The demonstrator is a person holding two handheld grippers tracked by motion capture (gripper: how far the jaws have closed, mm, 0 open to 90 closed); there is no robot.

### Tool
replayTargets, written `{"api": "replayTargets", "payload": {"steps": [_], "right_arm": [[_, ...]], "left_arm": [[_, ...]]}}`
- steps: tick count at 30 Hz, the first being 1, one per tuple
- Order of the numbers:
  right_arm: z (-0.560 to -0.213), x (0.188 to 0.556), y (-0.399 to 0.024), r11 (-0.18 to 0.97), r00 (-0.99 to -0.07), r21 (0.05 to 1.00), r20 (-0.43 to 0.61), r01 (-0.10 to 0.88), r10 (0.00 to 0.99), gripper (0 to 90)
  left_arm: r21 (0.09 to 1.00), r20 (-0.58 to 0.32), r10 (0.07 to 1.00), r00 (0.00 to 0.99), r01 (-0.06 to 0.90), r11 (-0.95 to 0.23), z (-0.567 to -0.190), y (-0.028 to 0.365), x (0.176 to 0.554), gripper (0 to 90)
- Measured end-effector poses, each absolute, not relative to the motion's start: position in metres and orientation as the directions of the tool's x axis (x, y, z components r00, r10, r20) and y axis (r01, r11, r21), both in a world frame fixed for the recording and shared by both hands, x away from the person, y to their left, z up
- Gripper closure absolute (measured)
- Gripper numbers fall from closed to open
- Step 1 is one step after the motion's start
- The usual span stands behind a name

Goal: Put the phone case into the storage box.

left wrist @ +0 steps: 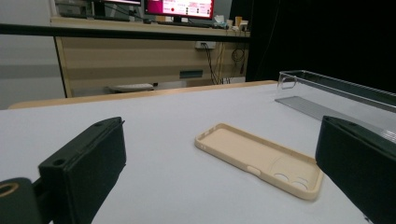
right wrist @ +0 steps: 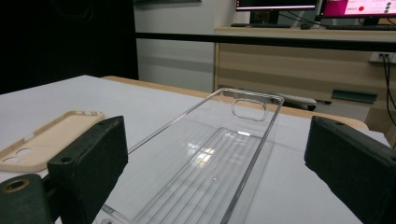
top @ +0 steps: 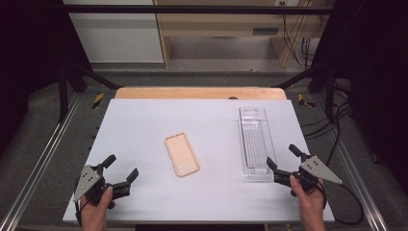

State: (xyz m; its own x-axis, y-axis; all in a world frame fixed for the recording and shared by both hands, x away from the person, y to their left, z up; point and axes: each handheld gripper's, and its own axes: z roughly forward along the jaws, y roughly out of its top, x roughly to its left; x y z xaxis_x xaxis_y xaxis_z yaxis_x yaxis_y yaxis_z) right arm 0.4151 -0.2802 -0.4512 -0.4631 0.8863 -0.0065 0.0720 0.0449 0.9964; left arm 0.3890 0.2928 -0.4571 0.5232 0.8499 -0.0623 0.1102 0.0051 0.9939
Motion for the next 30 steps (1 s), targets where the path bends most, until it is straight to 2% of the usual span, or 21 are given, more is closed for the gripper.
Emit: {"api": "replayTargets", "payload": {"steps": [16,30], "right_arm": [[-0.453,0.408,-0.280,0.078,-0.432,0.994,-0.039,0.074,0.901,6.6],[-0.455,0.407,-0.281,0.075,-0.407,0.994,-0.035,0.084,0.913,5.7]], "left_arm": [[0.977,-0.037,0.824,0.565,0.193,-0.088,-0.457,0.262,0.397,2.3],[0.947,0.035,0.769,0.639,0.224,-0.229,-0.445,0.203,0.450,2.7]]}}
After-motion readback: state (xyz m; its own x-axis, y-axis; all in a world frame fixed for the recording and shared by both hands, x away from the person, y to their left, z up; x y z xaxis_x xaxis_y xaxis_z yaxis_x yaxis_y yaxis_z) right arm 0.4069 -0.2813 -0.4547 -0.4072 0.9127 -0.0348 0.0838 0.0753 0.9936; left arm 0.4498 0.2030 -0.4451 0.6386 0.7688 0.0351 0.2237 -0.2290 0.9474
